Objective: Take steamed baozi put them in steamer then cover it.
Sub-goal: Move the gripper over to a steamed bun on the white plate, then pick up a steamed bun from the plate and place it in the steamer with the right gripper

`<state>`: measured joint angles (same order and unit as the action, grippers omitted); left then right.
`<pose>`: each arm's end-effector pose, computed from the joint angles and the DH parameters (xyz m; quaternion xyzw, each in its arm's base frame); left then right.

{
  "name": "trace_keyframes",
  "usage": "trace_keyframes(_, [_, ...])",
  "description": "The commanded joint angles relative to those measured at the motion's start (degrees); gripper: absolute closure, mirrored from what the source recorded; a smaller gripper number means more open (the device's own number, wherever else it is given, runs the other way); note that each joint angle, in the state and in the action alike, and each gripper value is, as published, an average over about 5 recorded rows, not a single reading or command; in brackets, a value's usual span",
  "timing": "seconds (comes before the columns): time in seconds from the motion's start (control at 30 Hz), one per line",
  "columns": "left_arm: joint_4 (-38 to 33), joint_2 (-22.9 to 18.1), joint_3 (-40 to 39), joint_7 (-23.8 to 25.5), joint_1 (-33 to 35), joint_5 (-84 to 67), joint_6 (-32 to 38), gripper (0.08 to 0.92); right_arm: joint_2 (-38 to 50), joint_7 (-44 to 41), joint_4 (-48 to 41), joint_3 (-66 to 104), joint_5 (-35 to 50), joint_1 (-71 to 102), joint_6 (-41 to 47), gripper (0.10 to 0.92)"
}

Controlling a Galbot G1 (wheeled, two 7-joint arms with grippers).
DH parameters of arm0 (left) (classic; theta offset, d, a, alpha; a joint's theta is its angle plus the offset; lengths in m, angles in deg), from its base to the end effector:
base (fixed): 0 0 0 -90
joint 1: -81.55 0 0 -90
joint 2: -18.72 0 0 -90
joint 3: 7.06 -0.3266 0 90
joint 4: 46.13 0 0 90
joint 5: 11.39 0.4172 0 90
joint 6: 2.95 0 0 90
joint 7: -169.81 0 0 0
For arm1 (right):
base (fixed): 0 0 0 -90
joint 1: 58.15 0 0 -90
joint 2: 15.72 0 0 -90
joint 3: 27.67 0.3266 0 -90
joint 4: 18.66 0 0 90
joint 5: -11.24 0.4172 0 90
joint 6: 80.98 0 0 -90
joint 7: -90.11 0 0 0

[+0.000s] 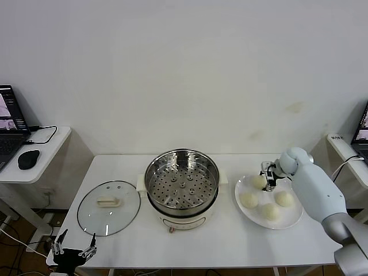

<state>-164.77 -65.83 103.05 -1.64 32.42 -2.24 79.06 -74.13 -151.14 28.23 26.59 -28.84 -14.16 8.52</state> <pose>0.1853 0.1374 -0.3113 0.0517 -0.9615 -0.1940 0.1874 0.6136 -0.1689 -0.2488 0.4144 -0.6007 0.5649 0.3852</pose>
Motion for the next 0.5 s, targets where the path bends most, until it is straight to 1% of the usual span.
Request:
trace_keyframes(0.03, [0.0,0.0,0.0,0.0,0.0,0.0,0.0,0.177,0.4,-0.4,0.7,0.2,1.6,-0.1,0.3,0.412])
trace_keyframes(0.13, [0.1,0.0,-0.1,-0.1,0.0,0.0,0.0,0.177,1.8,-1.6,3.3,-0.1,4.7,-0.3,0.8,0.414])
trace_keyframes(0.3, [0.0,0.0,-0.2,-0.2,0.0,0.0,0.1,0.177,5.2,-4.7,7.5,-3.7,12.2,-3.9,0.6,0.415])
trace_keyframes(0.5, [-0.3,0.2,-0.7,-0.2,-0.1,0.0,0.1,0.177,6.5,-9.2,8.7,-11.0,21.4,-13.0,0.4,0.414])
